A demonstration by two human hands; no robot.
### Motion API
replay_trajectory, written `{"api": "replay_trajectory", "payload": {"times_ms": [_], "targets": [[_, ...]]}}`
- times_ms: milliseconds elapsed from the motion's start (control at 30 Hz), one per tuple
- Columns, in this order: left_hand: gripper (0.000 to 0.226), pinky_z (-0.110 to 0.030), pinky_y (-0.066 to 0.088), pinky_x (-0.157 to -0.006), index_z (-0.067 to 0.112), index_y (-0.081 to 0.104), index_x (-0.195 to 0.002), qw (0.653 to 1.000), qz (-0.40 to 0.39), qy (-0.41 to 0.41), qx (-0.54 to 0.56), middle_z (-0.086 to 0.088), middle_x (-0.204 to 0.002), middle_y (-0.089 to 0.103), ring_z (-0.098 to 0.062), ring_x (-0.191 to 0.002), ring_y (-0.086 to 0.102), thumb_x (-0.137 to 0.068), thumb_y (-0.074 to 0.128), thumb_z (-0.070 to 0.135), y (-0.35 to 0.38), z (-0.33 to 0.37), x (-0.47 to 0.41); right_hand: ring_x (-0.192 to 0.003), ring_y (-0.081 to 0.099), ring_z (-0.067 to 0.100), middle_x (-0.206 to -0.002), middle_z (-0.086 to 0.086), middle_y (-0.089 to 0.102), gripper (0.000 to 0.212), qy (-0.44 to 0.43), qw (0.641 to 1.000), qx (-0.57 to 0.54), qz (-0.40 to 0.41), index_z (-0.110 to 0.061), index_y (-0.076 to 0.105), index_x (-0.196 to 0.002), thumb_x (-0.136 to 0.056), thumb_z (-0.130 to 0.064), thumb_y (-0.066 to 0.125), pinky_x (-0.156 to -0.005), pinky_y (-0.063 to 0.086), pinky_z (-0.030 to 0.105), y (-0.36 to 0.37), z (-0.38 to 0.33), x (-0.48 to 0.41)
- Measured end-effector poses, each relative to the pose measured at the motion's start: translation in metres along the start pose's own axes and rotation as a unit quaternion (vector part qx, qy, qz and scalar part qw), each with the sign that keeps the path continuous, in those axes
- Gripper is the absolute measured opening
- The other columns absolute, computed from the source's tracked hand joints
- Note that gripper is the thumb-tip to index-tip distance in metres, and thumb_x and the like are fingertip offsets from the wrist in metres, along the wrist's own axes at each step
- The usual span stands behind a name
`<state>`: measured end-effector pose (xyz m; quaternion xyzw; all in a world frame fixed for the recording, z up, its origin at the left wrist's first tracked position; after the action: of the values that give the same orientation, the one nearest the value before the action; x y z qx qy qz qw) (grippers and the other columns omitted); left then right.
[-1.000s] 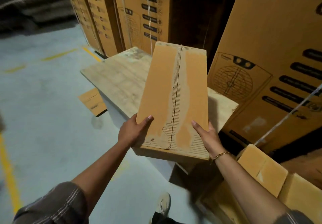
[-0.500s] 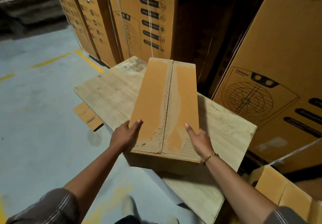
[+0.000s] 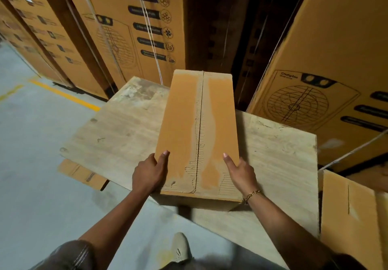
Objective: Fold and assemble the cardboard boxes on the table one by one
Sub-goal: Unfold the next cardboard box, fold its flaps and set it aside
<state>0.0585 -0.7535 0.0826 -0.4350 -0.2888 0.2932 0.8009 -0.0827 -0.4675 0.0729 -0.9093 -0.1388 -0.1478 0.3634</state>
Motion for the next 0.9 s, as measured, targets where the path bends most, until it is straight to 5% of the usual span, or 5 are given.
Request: {"api": "replay_trajectory", "payload": {"times_ms": [233, 367, 467, 667, 900], "targets": [[0.072, -0.034, 0.047, -0.062, 0.018, 0.061, -0.093, 1.000, 0.007, 0.028, 0.008, -0.002, -0.078, 0.065, -0.024, -0.071, 0.060, -0.094, 0.022, 0.079, 0.004, -0.006, -0.005, -0.109, 0.062, 0.033, -0.123, 0.015, 0.067, 0.082, 0.017, 0.999, 0.036, 0.029, -0.002, 0.054, -0.136, -0.091, -0.071, 0.045, -0.084, 0.050, 0.036, -0.007, -0.007, 0.012], [0.077, -0.043, 0.053, -0.082, 0.017, 0.047, -0.140, 0.998, 0.003, 0.047, 0.033, -0.010, -0.120, 0.067, -0.034, -0.102, 0.065, -0.095, 0.027, 0.076, -0.001, 0.004, 0.001, -0.129, 0.052, 0.036, -0.145, 0.016, 0.053, 0.083, 0.024, 0.997, 0.067, 0.022, -0.003, 0.040, -0.148, -0.096, -0.067, 0.041, -0.097, 0.045, 0.038, -0.009, -0.007, 0.024], [0.095, -0.057, 0.042, -0.106, 0.015, 0.017, -0.159, 0.993, 0.022, 0.111, -0.027, -0.015, -0.163, 0.029, -0.039, -0.141, 0.040, -0.091, 0.029, 0.081, -0.011, 0.021, 0.012, -0.135, 0.047, 0.035, -0.155, 0.013, 0.043, 0.090, 0.015, 0.996, 0.085, 0.017, -0.011, 0.019, -0.158, -0.094, -0.070, 0.041, -0.105, 0.045, 0.044, -0.007, -0.008, 0.038], [0.132, -0.067, 0.013, -0.118, 0.015, 0.004, -0.162, 0.973, -0.030, 0.187, -0.133, -0.014, -0.170, -0.005, -0.037, -0.156, 0.000, -0.067, 0.018, 0.105, 0.009, 0.066, 0.058, -0.150, 0.021, 0.031, -0.168, 0.001, 0.004, 0.092, -0.045, 0.984, 0.167, 0.038, -0.015, 0.007, -0.160, -0.094, -0.063, 0.050, -0.116, 0.031, 0.045, 0.000, -0.018, 0.081], [0.102, -0.065, 0.035, -0.110, 0.025, 0.029, -0.154, 0.978, -0.056, 0.197, -0.046, -0.005, -0.164, 0.025, -0.032, -0.148, 0.028, -0.072, 0.050, 0.081, -0.010, 0.073, 0.054, -0.154, 0.004, 0.024, -0.168, 0.001, 0.000, 0.094, -0.130, 0.955, 0.264, 0.031, -0.024, 0.009, -0.159, -0.088, -0.076, 0.041, -0.121, 0.018, 0.048, 0.009, -0.032, 0.103]]}}
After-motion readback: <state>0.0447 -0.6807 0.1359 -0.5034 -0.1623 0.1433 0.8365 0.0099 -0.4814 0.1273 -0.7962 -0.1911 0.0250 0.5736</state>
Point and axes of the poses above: each hand's wrist, its own x-axis away from the middle knuckle, its own y-axis out of the palm, z = x × y, the point moved 8 cm from there along -x, towards the middle knuckle
